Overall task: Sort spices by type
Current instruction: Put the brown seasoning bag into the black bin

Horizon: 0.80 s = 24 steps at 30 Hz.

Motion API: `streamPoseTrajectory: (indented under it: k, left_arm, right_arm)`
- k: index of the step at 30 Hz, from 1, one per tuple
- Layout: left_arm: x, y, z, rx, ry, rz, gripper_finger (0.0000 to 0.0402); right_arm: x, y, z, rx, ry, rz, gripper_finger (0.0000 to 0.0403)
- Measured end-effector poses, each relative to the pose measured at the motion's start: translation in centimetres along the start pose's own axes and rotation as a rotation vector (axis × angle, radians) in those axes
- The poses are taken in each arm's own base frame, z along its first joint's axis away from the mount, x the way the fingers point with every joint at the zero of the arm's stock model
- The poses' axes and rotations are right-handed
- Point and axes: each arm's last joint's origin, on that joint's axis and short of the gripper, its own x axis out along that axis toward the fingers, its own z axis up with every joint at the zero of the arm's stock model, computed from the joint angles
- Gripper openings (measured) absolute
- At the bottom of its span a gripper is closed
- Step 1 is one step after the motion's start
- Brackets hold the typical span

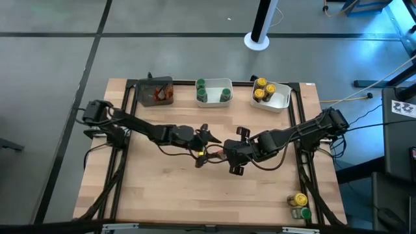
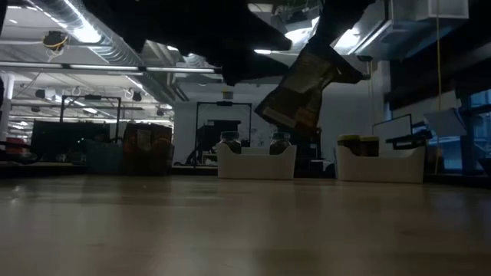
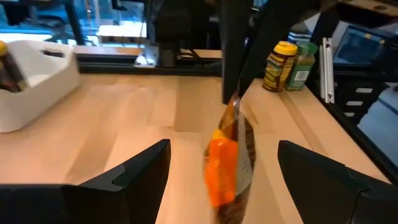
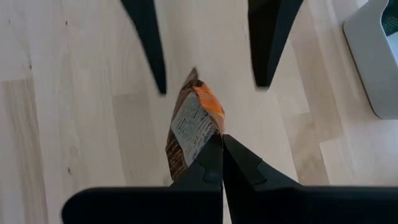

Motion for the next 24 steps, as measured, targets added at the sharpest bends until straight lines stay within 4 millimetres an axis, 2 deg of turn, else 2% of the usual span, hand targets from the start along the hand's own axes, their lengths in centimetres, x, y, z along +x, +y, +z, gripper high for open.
streamPoseTrajectory:
  k: [8,15,19,24]
  left_arm:
    - [2.2,-0.4,0.0,-0.031,0.010,-0.043,0.0281]
    - [2.7,-0.3,-0.3,-0.035,0.023,-0.045,0.0276]
    - [2.7,-0.4,-0.3,-0.029,0.014,-0.049,0.0245]
    - [2.7,-0.3,-0.2,-0.029,0.012,-0.049,0.0180]
  right_arm:
    - [0.0,0.1,0.2,-0.012,-0.018,0.007,0.0001]
    - [-0.1,0.5,1.0,-0.025,-0.098,0.061,0.0001]
    - [-0.1,0.5,1.0,-0.037,-0.099,0.061,0.0001]
    - [-0.1,0.6,1.0,-0.039,-0.089,0.073,0.0001]
